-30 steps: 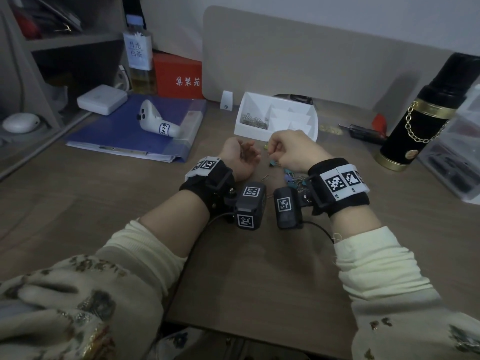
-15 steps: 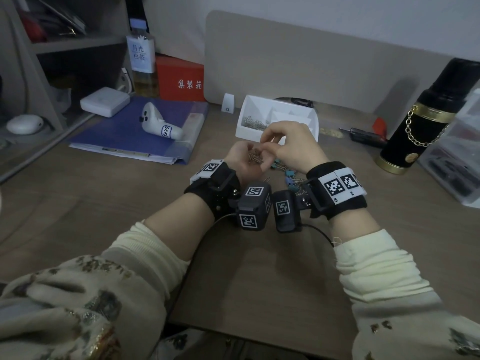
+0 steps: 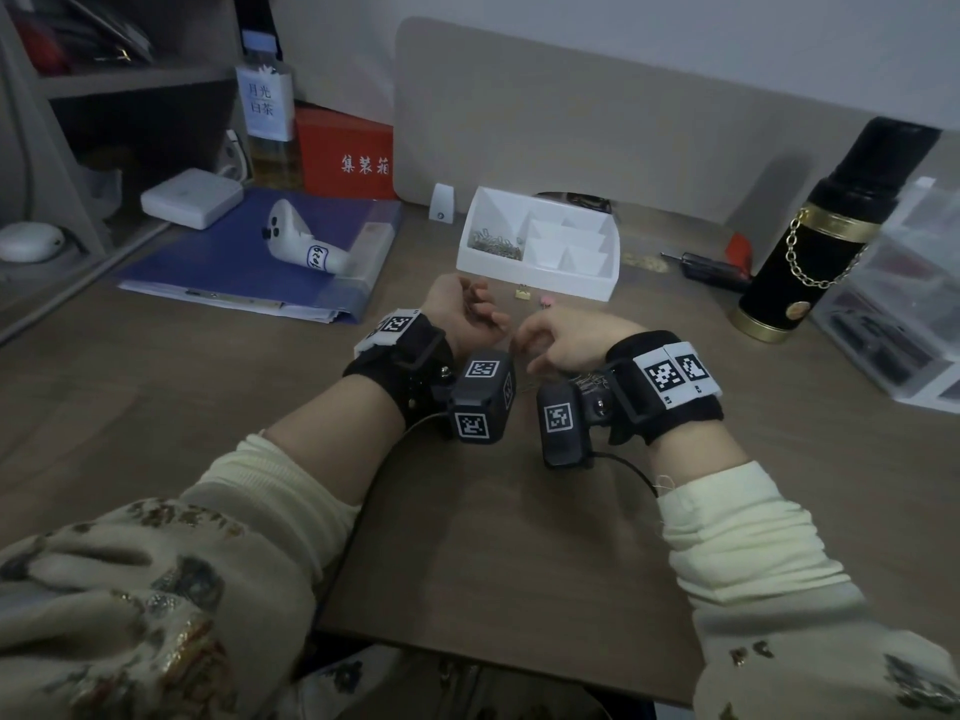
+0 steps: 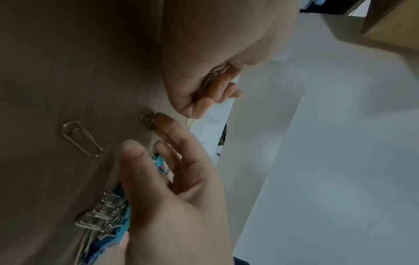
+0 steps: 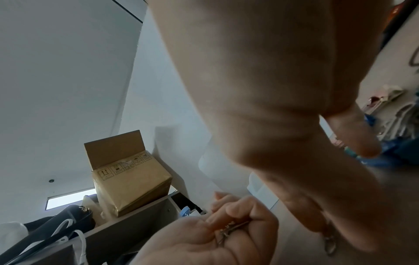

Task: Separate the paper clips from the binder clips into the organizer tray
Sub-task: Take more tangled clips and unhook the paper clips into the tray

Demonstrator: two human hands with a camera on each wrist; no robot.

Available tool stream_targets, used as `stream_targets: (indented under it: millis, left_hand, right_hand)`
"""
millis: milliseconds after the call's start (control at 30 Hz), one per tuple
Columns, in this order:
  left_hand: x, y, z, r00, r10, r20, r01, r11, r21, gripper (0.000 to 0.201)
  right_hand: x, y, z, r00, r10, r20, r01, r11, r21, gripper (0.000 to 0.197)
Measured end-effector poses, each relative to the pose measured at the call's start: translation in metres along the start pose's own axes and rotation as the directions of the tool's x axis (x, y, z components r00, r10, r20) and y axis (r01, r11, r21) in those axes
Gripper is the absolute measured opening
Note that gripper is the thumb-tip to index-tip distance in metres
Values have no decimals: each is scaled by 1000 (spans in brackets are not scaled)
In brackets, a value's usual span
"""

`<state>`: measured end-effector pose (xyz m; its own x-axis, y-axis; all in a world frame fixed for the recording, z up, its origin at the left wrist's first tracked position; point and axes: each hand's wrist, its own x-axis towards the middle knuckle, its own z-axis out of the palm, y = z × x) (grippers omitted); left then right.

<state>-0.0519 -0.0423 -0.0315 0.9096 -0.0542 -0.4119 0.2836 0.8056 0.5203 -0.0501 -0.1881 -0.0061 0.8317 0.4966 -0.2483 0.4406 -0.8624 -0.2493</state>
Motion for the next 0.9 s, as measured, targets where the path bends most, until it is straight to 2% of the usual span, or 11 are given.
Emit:
stream_targets:
  millis: [167,367,500,600,767,900]
  left_hand:
    - [5,0,-2,1000,6,-7,-6,1000,0,35]
    - [7,-2,-3,1000,0,3,0,1000,11,36]
    - [7,-1,-3,1000,1,4,-1,1000,13,36]
    - [7,-2,-3,1000,4,9,-4,1000,14,35]
    - [7,-2,-2,1000,9,2,-9,1000,23,35]
    - [7,-2,-1,1000,11,-5,-11,1000,27,35]
  right_hand:
    - [-3,-2,0,998,-47,51,44,998,52,16]
    - [0,-1,4,995,-53,80,50,998,28,31]
    - [-1,-4,4,998,-52,22,51,998,26,16]
    - [-2,-6,5,997,-75,-3,75,997,27,15]
    - [-3,-8,4,996,-80,42,82,996,-45,7]
    - [-3,-9,3,995,-82,57,87,991,-98,9]
